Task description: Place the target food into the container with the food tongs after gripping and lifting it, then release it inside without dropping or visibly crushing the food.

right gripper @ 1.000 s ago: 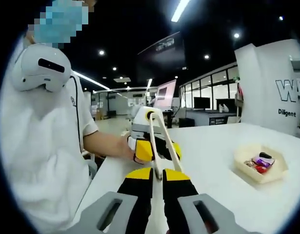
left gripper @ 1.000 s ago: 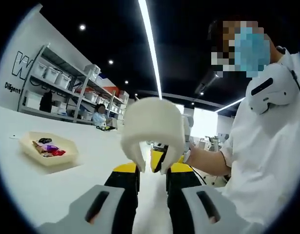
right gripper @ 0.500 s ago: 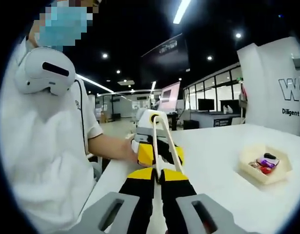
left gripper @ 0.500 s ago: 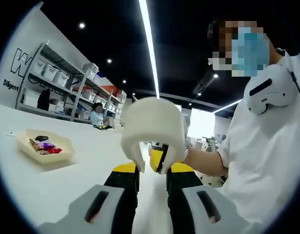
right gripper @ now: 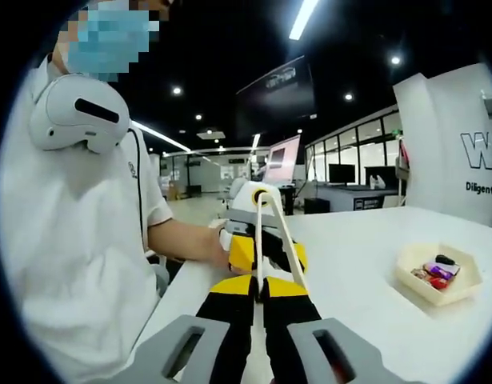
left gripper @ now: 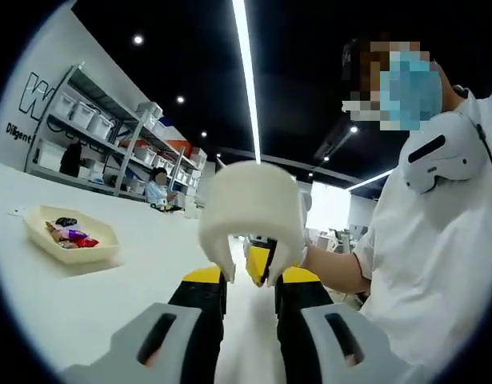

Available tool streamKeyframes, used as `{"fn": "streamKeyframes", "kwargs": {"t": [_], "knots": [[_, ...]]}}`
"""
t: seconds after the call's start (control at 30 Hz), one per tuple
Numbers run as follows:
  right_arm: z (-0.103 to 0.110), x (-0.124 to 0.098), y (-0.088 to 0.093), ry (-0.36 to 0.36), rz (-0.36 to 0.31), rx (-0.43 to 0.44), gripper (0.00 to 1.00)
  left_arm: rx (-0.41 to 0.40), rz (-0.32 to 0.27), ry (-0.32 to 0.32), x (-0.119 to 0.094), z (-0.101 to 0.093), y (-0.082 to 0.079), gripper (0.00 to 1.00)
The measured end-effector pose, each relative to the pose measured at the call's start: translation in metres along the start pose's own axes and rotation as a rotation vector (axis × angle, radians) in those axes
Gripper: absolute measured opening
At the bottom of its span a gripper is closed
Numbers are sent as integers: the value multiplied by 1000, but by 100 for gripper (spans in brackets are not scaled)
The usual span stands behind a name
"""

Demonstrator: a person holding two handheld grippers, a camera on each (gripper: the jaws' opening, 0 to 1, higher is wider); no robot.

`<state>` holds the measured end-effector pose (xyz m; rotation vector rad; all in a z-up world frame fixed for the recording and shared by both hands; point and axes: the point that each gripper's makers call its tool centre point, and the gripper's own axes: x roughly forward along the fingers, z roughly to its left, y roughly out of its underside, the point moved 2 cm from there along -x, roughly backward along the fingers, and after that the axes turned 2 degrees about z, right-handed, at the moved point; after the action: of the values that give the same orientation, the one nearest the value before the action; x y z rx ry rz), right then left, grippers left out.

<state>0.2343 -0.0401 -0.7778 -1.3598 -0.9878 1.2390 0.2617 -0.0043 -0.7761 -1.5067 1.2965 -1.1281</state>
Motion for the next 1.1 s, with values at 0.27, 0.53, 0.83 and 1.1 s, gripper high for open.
{"fn": "streamKeyframes", "kwargs": {"t": [0.27, 0.53, 0.83, 1.1], "knots": [[-1, 0, 0, 2, -1, 10, 0, -10, -6, -6, 0, 1, 0, 24], [0, 0, 2, 2, 5, 27, 0, -26, 5, -14, -1, 3, 2, 26], [-1, -1, 1, 9, 2, 35, 0, -24, 12, -26, -1, 4, 2, 27], [-4, -3, -2, 16, -23, 67, 0, -18, 9, -32, -5, 6, -3, 27]]}}
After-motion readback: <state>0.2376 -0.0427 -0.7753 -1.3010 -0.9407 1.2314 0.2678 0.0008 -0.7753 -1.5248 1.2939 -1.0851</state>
